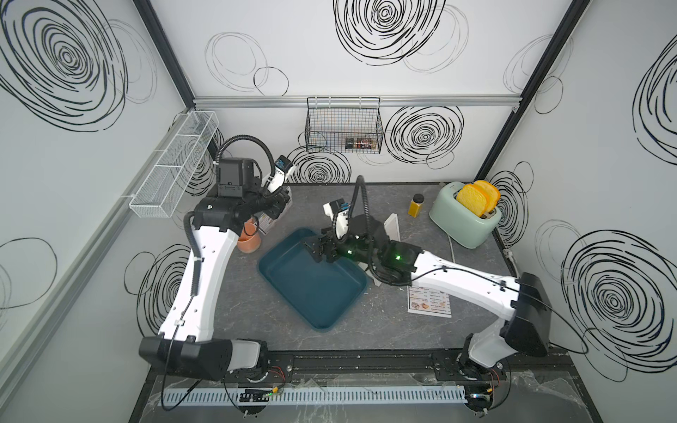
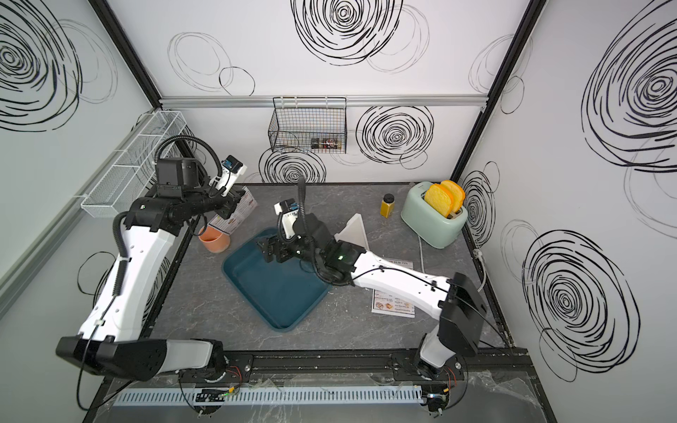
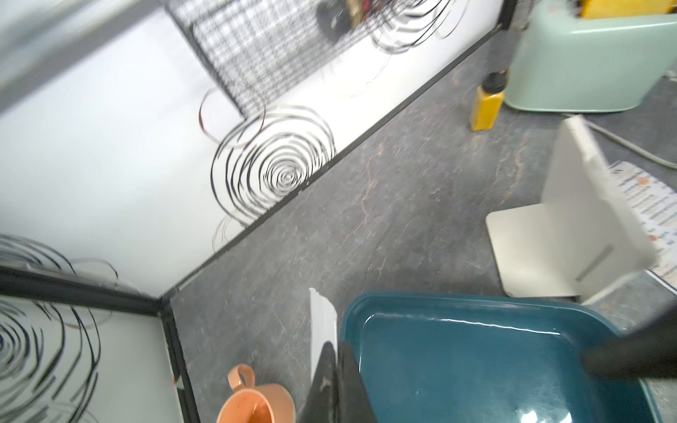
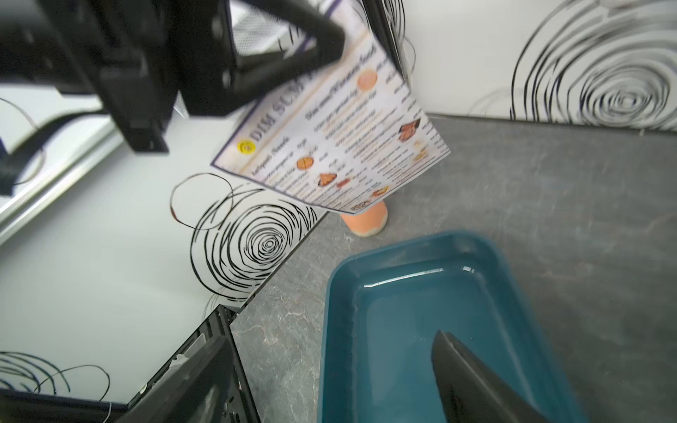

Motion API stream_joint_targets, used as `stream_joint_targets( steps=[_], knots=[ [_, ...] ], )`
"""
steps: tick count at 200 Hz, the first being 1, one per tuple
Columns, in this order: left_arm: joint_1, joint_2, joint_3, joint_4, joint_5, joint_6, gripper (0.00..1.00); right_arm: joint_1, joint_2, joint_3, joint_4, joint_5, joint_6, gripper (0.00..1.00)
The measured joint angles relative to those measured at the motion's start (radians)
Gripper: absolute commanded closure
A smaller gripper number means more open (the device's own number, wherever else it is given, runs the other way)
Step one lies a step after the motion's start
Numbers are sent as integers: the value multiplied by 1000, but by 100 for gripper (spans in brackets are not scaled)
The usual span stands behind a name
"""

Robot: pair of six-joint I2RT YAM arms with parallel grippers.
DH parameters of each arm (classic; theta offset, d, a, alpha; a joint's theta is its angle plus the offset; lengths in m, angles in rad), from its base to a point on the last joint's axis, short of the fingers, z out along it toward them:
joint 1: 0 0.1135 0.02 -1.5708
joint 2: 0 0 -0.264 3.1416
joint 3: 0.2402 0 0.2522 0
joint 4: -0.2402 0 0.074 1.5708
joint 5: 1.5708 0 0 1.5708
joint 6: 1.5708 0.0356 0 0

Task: Replace the menus in the menu holders
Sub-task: Adjust the storage box at the center of the board.

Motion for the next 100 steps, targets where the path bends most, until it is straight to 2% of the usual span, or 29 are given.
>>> stream_joint_targets(
  steps=[25, 56, 88, 100],
  knots=[
    [-113, -51, 62, 8, 5, 32, 100, -195, -61, 56, -100, -113, -177, 12],
    [-259, -89, 64, 61, 0, 56, 100, -393, -108, 139, -279, -236, -425, 12],
    [-377, -103, 55, 66, -10, 69, 100, -616, -233, 106, -338, -432, -515, 17],
    [-418, -107, 53, 65, -17, 66, 100, -657, -293, 56, -316, -509, -534, 19]
  ],
)
